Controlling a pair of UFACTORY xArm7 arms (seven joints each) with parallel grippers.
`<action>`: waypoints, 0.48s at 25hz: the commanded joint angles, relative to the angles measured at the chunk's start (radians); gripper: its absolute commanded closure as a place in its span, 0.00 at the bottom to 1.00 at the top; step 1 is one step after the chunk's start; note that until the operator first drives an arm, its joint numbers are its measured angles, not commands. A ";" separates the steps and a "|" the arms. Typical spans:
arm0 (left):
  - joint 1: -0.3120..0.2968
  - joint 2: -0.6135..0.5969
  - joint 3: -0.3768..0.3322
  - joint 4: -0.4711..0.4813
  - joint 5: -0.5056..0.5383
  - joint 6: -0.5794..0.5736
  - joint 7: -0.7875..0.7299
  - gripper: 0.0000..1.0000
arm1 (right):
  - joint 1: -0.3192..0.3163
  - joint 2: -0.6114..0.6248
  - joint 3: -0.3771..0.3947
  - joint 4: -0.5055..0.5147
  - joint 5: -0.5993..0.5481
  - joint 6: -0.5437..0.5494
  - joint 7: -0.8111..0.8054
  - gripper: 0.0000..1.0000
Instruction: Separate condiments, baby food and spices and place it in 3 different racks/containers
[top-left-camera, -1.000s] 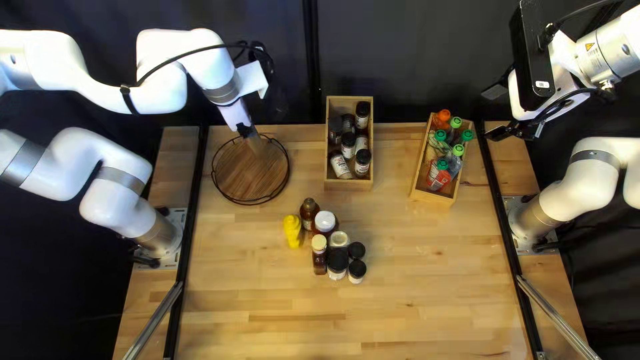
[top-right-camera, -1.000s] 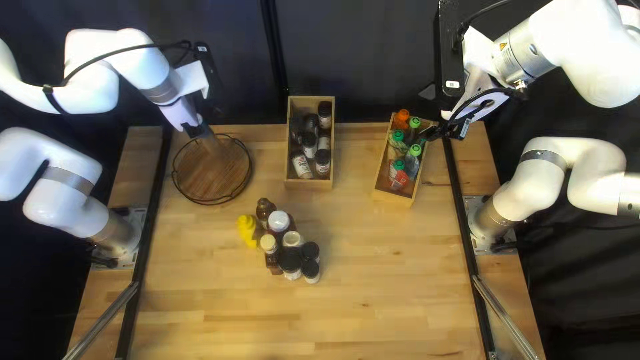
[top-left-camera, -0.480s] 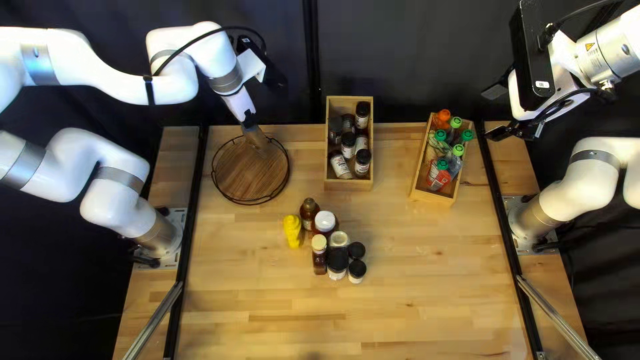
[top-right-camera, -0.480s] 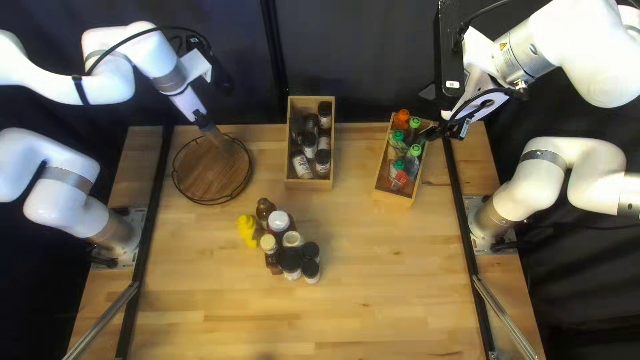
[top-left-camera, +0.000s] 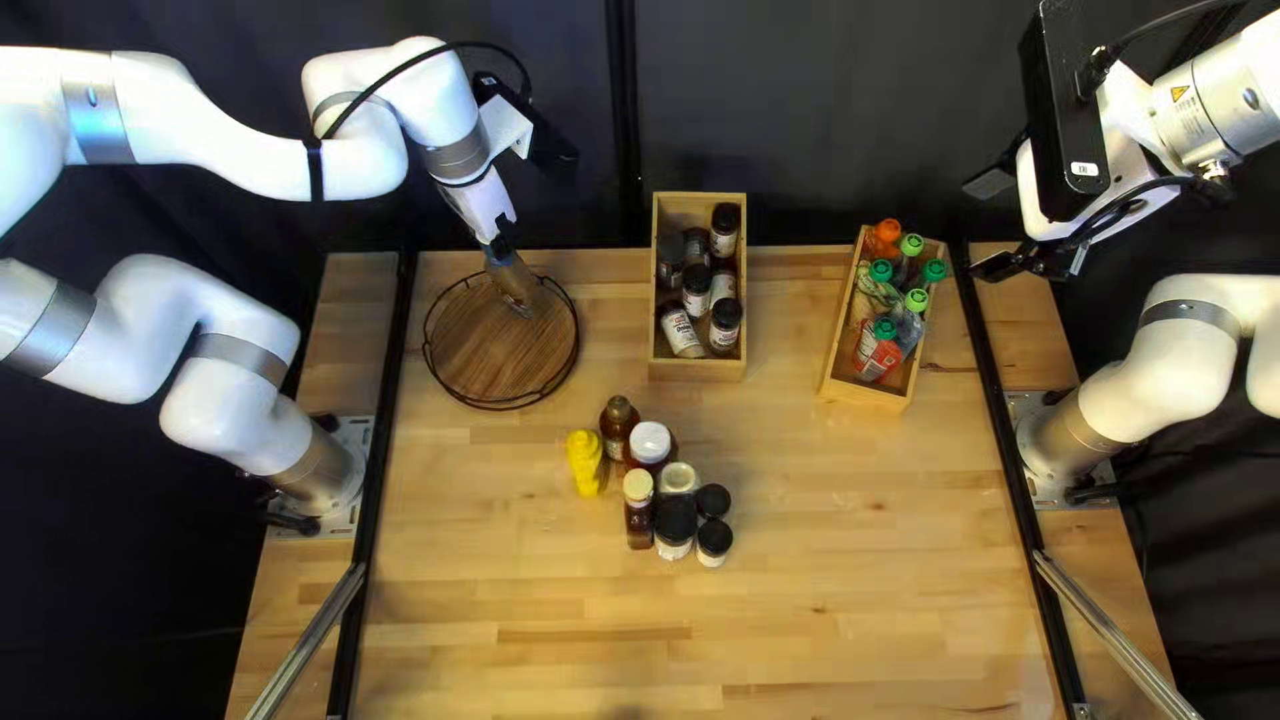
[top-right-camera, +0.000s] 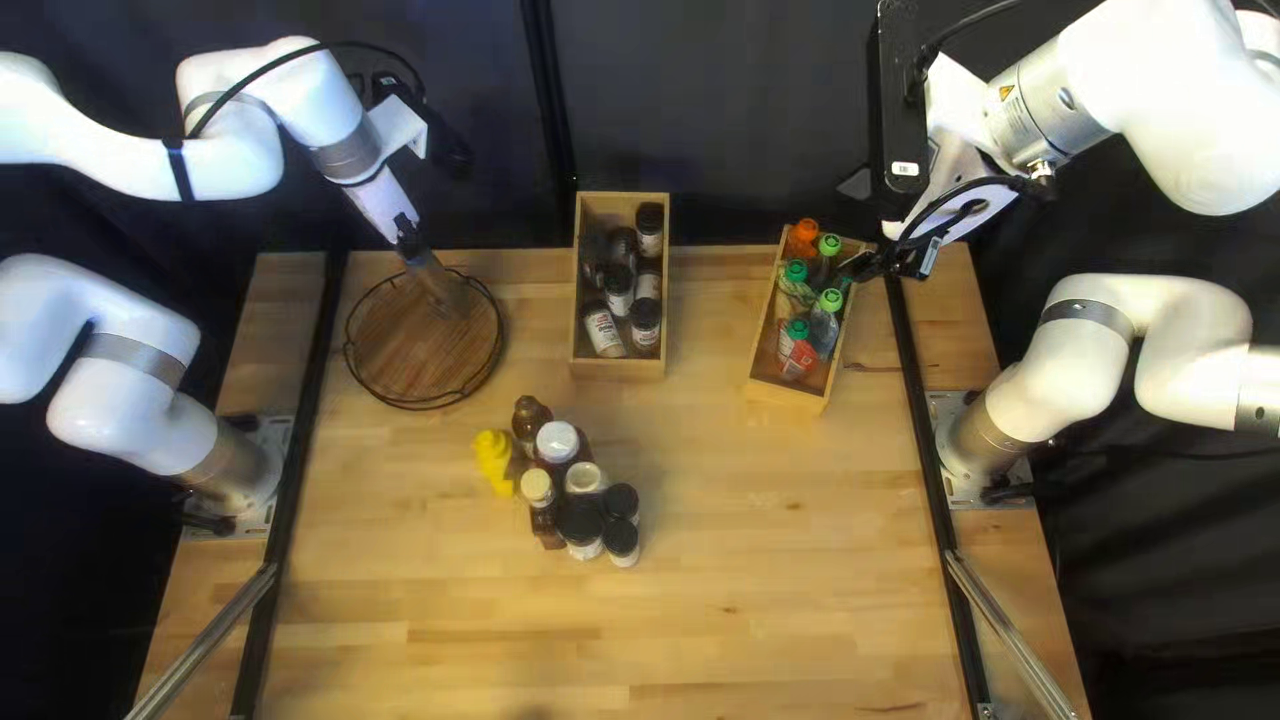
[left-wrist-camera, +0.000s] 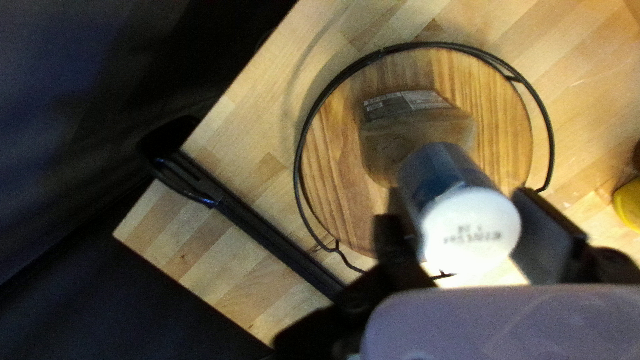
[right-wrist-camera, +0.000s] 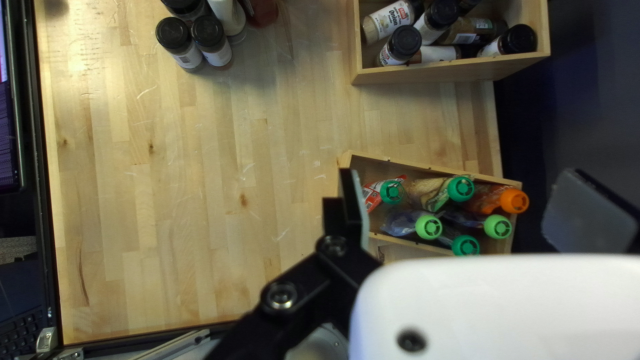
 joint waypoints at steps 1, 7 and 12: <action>-0.015 0.008 -0.098 0.038 -0.003 0.085 -0.066 0.00 | 0.000 0.000 0.000 0.000 0.000 0.000 0.000 0.00; -0.135 0.026 -0.243 0.103 -0.087 0.197 -0.050 0.00 | 0.000 0.000 0.000 0.000 0.000 0.000 0.000 0.00; -0.322 -0.004 -0.295 0.130 -0.209 0.177 0.170 0.00 | 0.000 0.000 0.000 0.000 0.000 0.000 0.000 0.00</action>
